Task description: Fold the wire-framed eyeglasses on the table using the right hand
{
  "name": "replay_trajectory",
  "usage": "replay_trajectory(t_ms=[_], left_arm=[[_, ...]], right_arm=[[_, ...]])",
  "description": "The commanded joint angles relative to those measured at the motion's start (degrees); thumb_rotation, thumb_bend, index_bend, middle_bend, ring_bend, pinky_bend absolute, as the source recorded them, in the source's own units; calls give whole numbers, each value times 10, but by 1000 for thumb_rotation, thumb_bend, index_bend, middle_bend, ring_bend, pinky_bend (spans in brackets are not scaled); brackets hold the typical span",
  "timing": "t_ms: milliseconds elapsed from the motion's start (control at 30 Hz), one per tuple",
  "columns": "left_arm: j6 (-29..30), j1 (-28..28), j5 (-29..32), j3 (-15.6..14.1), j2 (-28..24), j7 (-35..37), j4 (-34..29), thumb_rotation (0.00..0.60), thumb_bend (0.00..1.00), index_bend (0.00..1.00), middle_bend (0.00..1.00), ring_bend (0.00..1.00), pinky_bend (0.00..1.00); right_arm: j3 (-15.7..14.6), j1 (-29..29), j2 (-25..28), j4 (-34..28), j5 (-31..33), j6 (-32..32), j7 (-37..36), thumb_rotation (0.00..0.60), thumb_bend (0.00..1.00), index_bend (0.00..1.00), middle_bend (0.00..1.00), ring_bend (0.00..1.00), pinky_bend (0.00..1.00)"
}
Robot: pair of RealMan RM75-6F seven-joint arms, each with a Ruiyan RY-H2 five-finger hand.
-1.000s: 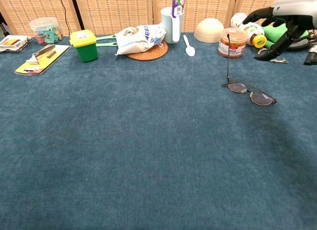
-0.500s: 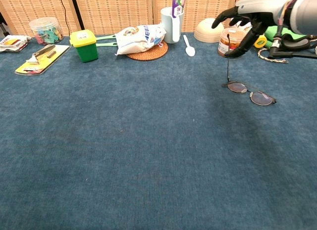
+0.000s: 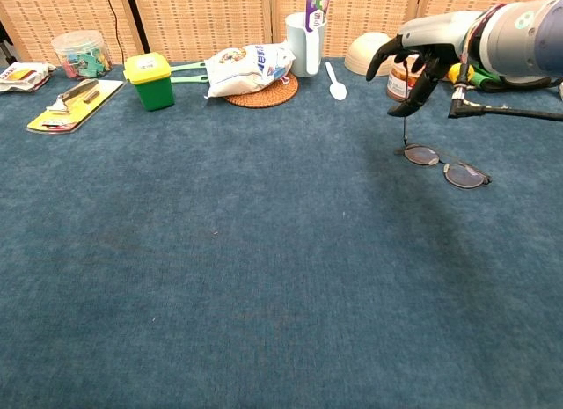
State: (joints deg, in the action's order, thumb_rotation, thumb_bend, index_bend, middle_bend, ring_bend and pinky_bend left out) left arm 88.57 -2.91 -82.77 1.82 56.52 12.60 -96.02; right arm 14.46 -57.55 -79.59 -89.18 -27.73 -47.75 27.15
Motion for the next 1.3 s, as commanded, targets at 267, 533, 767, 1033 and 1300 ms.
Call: replay_trajectory(t_ms=[267, 533, 767, 1033, 1300], left_arm=[[-1, 3, -4, 1, 1, -3, -3, 484, 190, 152, 38, 17, 0], [-3, 5, -8, 0, 4, -8, -6, 485, 191, 148, 38, 18, 0], [-2, 6, -11, 1, 4, -11, -10, 485, 190, 144, 38, 18, 0], [-2, 7, -15, -1, 3, -14, -14, 486, 191, 135, 38, 17, 0], [1, 8, -20, -1, 3, -18, -18, 484, 190, 134, 38, 17, 0]], right_arm=[[-16, 5, 9, -11, 2, -12, -8, 600, 360, 243, 96, 44, 181], [-31, 22, 26, -37, -7, -28, -19, 600, 360, 268, 123, 79, 239], [-42, 36, 37, -54, -16, -39, -24, 600, 360, 279, 136, 94, 251], [-52, 52, 45, -73, -28, -52, -33, 600, 361, 289, 144, 101, 258], [-72, 84, 58, -98, -48, -73, -44, 600, 360, 290, 146, 103, 258]])
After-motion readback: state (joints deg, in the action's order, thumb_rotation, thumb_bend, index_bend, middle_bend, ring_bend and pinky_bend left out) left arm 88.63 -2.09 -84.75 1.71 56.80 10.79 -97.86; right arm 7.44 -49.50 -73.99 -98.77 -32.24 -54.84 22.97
